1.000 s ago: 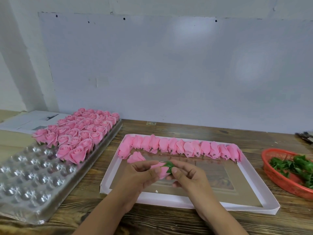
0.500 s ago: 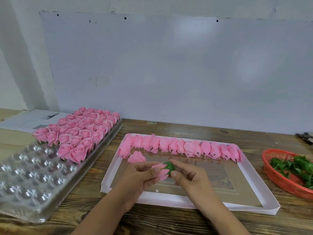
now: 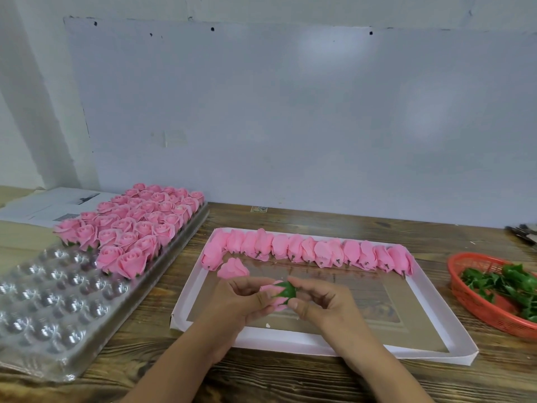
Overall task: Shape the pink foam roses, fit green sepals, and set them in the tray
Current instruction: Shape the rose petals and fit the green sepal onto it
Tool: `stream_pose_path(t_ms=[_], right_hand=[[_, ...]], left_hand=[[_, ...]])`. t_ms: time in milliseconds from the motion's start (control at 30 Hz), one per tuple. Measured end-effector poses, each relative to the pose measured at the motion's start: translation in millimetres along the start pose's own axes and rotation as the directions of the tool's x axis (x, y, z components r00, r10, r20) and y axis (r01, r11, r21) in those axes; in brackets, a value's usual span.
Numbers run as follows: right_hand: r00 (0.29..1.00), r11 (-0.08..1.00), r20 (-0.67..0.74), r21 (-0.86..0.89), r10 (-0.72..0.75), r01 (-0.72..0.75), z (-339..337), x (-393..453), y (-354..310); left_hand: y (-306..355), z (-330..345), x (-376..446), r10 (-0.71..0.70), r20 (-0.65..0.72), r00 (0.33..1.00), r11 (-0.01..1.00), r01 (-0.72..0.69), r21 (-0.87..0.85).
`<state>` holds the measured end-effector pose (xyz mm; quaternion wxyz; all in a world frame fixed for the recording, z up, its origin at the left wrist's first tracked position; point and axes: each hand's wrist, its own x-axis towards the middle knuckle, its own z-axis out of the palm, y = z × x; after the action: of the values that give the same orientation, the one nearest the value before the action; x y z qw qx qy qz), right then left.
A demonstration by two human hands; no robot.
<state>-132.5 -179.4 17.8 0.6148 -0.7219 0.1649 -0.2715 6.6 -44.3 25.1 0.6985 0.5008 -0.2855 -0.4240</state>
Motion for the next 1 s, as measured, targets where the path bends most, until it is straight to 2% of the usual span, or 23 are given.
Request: stream_pose_path(t_ms=[267,733,833,900,1000], right_hand=[[0.998,0.993,0.047,-0.099,-0.052,0.056,-2.3,-0.7,-2.5],[0.997,0.977,0.082,-0.213,-0.005,0.022,-4.1,0.5,2.4],[0.995,0.955,0.097,-0.294,-0.007,0.035,-2.4,-0.9,0.8],[0.996,0.974,0.09,-0.225,-0.014,0.034,-0.7,-0.1,-2.2],[0.997,0.999,0.063,0.009,0.041,-0.042,0.2,-0.4,-6.9]], left_hand=[[-1.8,1.9,-1.4,-0.03,-0.051,0.998,0.999,0.031,0.024],[-4.1,3.6,-2.5,-0.029,-0.057,0.998,0.992,0.036,0.125],[-3.4,5.7,-2.9,-0.004,-0.066,0.998,0.983,0.016,0.181],[-1.5,5.9,-2.2,0.015,-0.064,0.998,0.987,-0.005,0.158],[1.1,5.0,-2.9,0.08,-0.003,0.997,0.985,-0.079,0.153]])
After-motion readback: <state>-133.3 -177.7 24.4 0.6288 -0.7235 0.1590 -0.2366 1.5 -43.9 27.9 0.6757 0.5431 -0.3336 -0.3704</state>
